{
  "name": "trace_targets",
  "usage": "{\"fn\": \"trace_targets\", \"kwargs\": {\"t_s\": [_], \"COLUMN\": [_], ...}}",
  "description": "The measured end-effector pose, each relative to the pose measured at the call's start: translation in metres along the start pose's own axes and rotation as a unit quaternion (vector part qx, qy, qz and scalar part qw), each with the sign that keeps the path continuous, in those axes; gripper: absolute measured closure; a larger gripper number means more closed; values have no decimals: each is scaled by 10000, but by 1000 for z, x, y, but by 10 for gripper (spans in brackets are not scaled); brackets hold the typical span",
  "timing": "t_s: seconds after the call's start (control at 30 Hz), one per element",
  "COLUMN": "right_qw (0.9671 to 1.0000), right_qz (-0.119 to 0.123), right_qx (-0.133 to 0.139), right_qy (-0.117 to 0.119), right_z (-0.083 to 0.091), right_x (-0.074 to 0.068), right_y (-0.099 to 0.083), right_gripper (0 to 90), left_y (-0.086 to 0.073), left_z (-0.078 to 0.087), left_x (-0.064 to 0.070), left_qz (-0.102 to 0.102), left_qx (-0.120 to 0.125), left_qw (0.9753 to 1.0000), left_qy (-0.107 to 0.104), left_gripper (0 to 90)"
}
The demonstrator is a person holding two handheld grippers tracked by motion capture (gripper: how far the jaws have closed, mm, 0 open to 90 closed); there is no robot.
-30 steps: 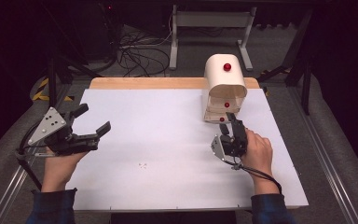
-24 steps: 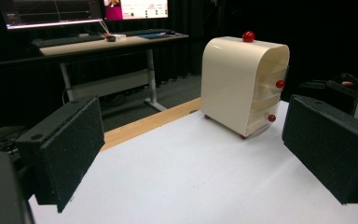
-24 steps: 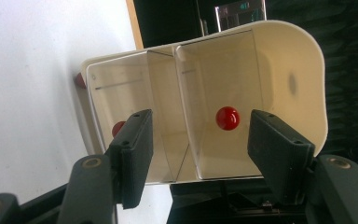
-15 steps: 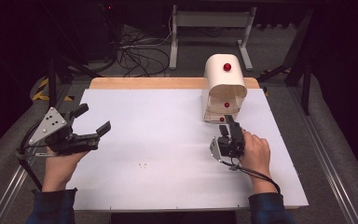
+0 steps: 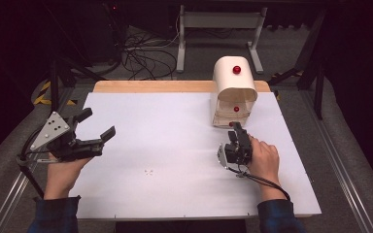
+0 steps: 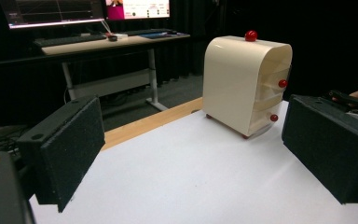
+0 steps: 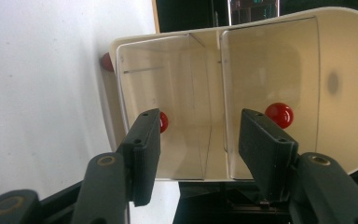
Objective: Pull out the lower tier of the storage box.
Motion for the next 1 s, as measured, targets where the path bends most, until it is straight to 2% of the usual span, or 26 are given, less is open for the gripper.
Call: {"fn": "trace_targets", "kwargs": {"t_s": [0.23, 0.4, 0.43, 0.47, 0.57, 0.73, 0.77, 1.0], "right_qw": [10000, 10000, 10000, 10000, 9999, 9997, 9998, 9997], "right_qz": [82, -13, 57, -5, 23, 159, 96, 136], "right_qx": [-18, -41, -3, -65, -107, -133, -146, -195], "right_qy": [-1, 63, 48, 62, 85, 93, 104, -14], "right_z": [-5, -9, -11, -11, -14, -22, -23, -27], "right_x": [-5, -8, -7, -8, -11, -15, -17, -17], "right_y": [1, -1, -1, -2, -3, -3, -3, -5], "right_gripper": [543, 555, 559, 560, 560, 568, 570, 586], "left_y": [-1, -1, -1, -1, -1, -2, -2, -3], "left_z": [0, 0, 0, 0, 1, 0, 0, 0], "left_x": [0, 0, 0, 0, 0, 0, 0, 0], "left_qz": [0, 1, 1, 2, 4, 2, -2, 6], "left_qx": [-19, -18, -18, -19, -18, -50, -54, -56], "left_qw": [10000, 10000, 10000, 10000, 10000, 10000, 10000, 10000], "left_qy": [7, 11, 11, 15, 11, 24, 23, 28], "left_gripper": [67, 67, 67, 67, 67, 68, 68, 69]}}
Point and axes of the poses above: each handheld gripper's, and its own axes: z roughly backward along the jaws, y roughly out of its top, x roughly to its right, the point moved 5 cm from there along -z, roughly forward along the jaws, and after that the axes turned 4 degrees about y, right-handed, at the moved point
